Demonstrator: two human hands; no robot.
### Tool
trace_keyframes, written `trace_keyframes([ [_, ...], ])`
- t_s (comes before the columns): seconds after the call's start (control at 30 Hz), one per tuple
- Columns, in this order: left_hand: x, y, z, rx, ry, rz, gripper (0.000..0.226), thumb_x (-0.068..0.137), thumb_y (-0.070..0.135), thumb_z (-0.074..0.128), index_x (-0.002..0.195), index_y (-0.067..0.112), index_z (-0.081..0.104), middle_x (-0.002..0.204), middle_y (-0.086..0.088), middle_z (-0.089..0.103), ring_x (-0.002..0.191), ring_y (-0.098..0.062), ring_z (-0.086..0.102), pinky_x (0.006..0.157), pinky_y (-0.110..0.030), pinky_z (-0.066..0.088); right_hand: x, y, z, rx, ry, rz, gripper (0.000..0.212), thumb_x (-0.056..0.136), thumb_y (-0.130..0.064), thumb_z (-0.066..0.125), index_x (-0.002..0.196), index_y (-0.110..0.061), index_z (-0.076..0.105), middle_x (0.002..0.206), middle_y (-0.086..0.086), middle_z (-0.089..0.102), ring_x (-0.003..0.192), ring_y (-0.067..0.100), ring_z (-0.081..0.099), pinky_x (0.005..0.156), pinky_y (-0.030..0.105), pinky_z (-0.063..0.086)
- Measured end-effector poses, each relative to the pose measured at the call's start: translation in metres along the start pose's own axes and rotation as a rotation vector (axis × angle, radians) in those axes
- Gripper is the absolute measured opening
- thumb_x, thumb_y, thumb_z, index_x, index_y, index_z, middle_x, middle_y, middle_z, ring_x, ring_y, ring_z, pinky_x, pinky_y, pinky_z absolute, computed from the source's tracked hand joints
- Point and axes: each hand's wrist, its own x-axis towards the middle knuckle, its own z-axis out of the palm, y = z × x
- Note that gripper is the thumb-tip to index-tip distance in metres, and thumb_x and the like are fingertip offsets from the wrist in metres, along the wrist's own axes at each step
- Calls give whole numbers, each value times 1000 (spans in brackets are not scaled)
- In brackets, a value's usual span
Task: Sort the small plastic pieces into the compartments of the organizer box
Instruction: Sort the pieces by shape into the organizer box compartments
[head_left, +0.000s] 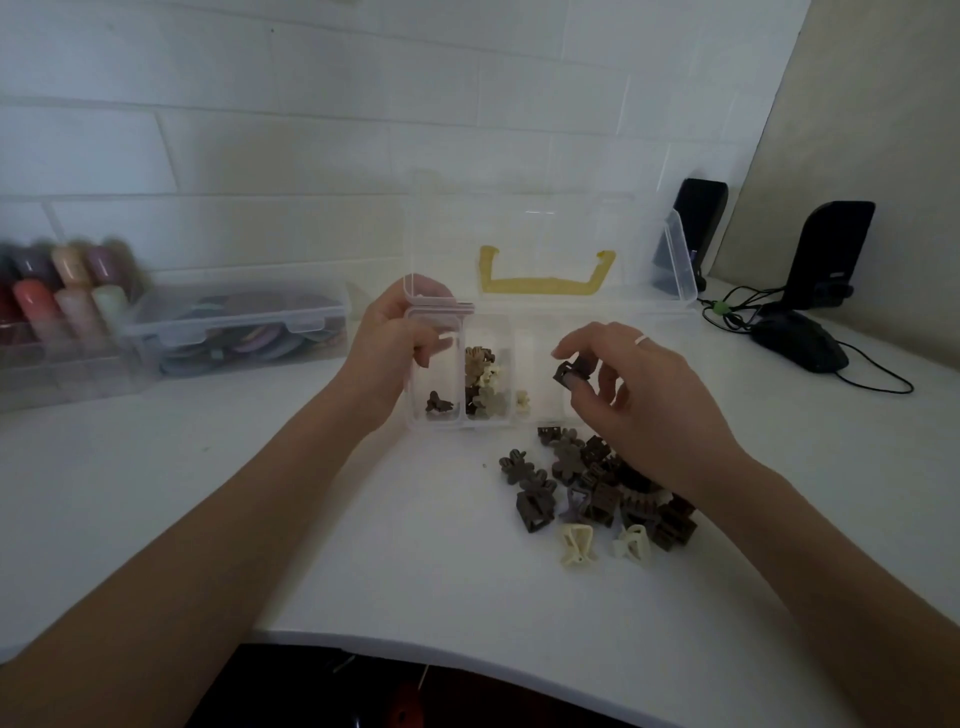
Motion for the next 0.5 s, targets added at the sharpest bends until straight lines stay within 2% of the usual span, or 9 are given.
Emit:
trace_keyframes([
  [0.1,-1,0,0,4,-5,-6,41,49,-8,40,67,24,59,79,-2,60,93,-27,51,97,-51,44,1,-1,-2,0,34,18,14,86,-20,54,97,-29,53,84,-15,55,66,7,53,59,34,52],
  [0.27,-1,0,1,8,9,-20,41,51,-8,41,66,25,59,79,-2,59,93,-27,49,95,-51,43,1,-4,-1,-7,-7,-3,18,84,-20,49,98,-31,54,79,-17,48,66,4,50,55,27,46],
  [0.33,-2,0,1,15,13,-24,39,51,-7,41,68,24,59,80,-3,58,93,-27,48,93,-49,44,0,-5,-1,-17,-65,11,22,85,-22,48,102,-33,55,73,-17,46,66,-2,48,54,23,39],
  [0.4,-3,1,2,24,13,-23,37,50,-5,41,70,22,57,80,-4,57,93,-27,47,92,-48,45,0,-6,-1,-78,-165,27,25,87,-24,44,106,-35,56,69,-15,48,60,1,47,52,22,35],
  [0.5,-3,1,3,29,13,-13,39,48,-5,41,68,24,58,82,-5,57,94,-29,49,92,-51,44,0,-8,1,-242,-327,25,33,93,-29,34,112,-37,60,77,-11,62,62,9,51,53,24,37],
])
